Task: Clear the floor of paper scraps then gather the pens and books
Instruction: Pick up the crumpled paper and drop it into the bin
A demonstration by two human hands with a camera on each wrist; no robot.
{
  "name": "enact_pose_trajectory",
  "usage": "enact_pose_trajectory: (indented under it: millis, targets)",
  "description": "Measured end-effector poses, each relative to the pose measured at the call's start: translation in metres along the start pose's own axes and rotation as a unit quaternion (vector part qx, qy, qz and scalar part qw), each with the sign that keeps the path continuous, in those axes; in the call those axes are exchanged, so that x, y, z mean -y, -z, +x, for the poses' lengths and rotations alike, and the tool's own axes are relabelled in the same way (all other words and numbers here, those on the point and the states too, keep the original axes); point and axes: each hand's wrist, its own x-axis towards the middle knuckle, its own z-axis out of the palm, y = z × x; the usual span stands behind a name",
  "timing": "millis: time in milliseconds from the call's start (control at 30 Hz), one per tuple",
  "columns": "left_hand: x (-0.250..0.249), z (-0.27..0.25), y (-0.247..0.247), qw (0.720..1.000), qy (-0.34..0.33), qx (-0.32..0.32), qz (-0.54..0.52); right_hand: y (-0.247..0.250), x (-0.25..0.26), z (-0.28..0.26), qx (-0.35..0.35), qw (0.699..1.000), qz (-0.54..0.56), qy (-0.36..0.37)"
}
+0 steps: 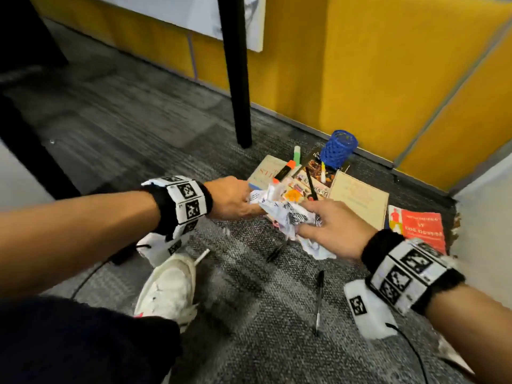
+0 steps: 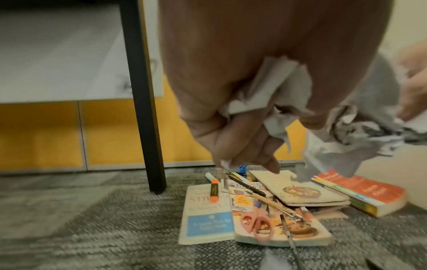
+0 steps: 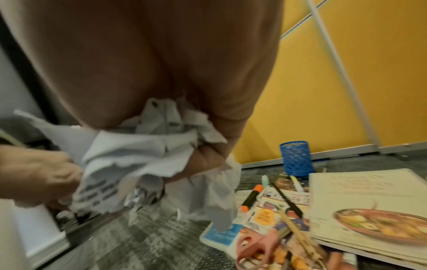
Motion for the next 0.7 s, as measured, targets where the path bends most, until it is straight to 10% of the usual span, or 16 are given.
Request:
enact_pose_trajectory:
  millis: [433,700]
  targets:
    - [0.092,-0.150,0.031,0.995,0.007,-0.100,0.026,-0.019,0.191,0.031,0.115,0.969,-0.050,0.215]
    - [0.130,-0.130,-0.123,0.987,0.086,-0.099,-0.088,-0.092,0.160,0.062,0.187,0.947,-0.237,0.107]
